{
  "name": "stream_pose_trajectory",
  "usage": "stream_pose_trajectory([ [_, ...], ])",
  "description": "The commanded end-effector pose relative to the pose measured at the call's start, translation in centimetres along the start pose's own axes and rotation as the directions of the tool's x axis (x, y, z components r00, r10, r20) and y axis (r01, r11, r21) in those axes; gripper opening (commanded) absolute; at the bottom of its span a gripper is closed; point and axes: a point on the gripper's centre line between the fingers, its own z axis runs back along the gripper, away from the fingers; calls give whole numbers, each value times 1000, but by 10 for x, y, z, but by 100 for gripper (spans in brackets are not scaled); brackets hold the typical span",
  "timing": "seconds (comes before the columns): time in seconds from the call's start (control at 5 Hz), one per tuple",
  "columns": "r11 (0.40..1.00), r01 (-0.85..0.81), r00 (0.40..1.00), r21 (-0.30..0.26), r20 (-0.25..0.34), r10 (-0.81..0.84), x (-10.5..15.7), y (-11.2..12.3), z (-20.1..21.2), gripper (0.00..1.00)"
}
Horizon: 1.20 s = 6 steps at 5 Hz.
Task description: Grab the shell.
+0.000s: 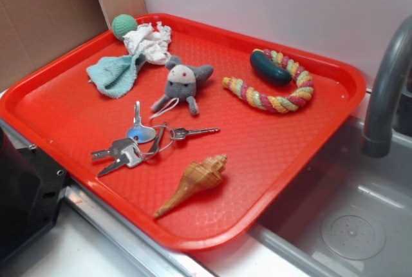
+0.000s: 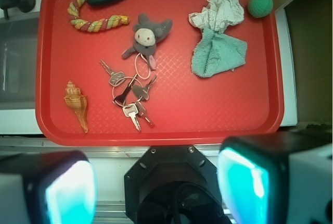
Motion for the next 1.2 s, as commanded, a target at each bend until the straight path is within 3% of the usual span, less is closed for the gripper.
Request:
stream_pose_trajectory([
  [0.0, 1000, 0, 1000, 0, 0, 0, 0, 0, 0, 100],
  [0.2, 984, 180, 984, 5, -12, -180, 16, -37, -53, 100],
  [0.4, 966, 257, 966, 32, -1, -257, 29, -66, -102, 100],
  [0.6, 935, 354, 934, -2, 44, -353, 25, -94, -139, 100],
  [0.8, 906, 424, 905, 0, 10, -424, 23, -113, -172, 100],
  [1.0, 909, 415, 910, -35, 46, -413, 27, -121, -198, 100],
])
